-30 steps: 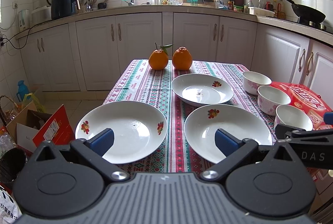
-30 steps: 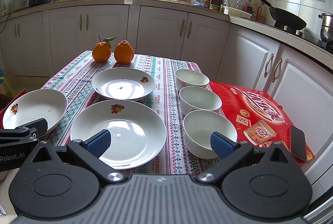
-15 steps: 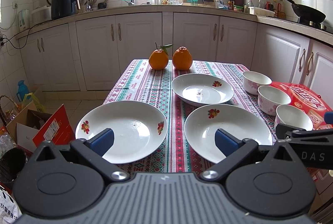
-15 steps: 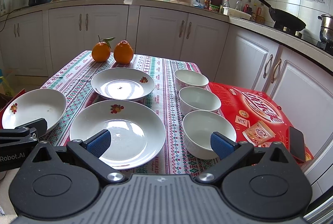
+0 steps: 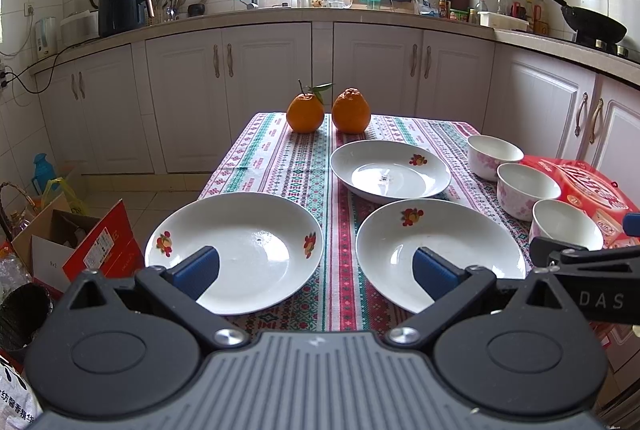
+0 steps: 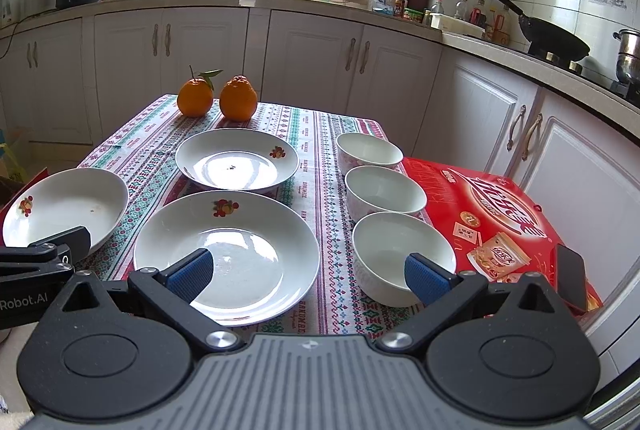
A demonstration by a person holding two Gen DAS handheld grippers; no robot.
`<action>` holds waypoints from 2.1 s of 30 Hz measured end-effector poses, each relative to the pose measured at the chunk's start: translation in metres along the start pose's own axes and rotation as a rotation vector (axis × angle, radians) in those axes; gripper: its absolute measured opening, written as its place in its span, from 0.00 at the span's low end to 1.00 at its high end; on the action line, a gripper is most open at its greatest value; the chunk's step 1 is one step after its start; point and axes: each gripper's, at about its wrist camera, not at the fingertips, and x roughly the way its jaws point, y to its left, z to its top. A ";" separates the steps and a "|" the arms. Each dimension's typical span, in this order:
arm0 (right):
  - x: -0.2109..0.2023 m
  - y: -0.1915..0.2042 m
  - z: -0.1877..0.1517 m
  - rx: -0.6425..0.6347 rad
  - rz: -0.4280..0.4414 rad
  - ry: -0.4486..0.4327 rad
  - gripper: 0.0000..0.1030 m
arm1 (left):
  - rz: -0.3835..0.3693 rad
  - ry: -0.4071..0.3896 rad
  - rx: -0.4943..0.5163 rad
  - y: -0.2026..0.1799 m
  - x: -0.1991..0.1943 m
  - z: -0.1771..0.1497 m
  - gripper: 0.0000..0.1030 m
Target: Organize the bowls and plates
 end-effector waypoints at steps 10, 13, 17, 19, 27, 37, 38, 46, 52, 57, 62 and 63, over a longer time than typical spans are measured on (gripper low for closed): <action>0.015 0.005 0.022 -0.077 0.070 -0.020 1.00 | -0.006 -0.001 0.032 0.017 0.011 0.003 0.99; 0.020 0.005 0.034 -0.107 0.098 -0.044 1.00 | 0.016 0.008 0.052 0.028 0.017 0.002 0.99; 0.030 0.008 0.052 -0.138 0.170 -0.059 1.00 | 0.036 0.032 0.067 0.047 0.024 0.000 0.99; 0.036 0.010 0.061 -0.145 0.224 -0.065 1.00 | 0.028 0.054 0.074 0.057 0.027 -0.003 0.99; 0.075 0.037 0.086 -0.164 0.440 -0.025 1.00 | -0.005 0.088 0.122 0.086 0.033 -0.027 0.99; 0.115 0.091 0.093 -0.300 0.635 0.058 1.00 | -0.104 0.180 0.105 0.105 0.068 -0.040 0.99; 0.120 0.095 0.093 -0.305 0.637 0.070 1.00 | -0.099 0.187 0.107 0.107 0.072 -0.040 0.99; 0.151 0.120 0.093 -0.349 0.703 0.149 1.00 | -0.130 0.215 0.119 0.115 0.093 -0.042 0.99; 0.170 0.139 0.092 -0.385 0.745 0.200 1.00 | -0.150 0.215 0.126 0.116 0.101 -0.041 1.00; 0.182 0.150 0.097 -0.409 0.793 0.230 1.00 | -0.178 0.232 0.139 0.117 0.106 -0.037 1.00; 0.195 0.164 0.099 -0.445 0.862 0.276 1.00 | -0.181 0.239 0.141 0.118 0.107 -0.036 1.00; 0.197 0.167 0.100 -0.454 0.874 0.285 1.00 | -0.181 0.241 0.142 0.118 0.107 -0.036 1.00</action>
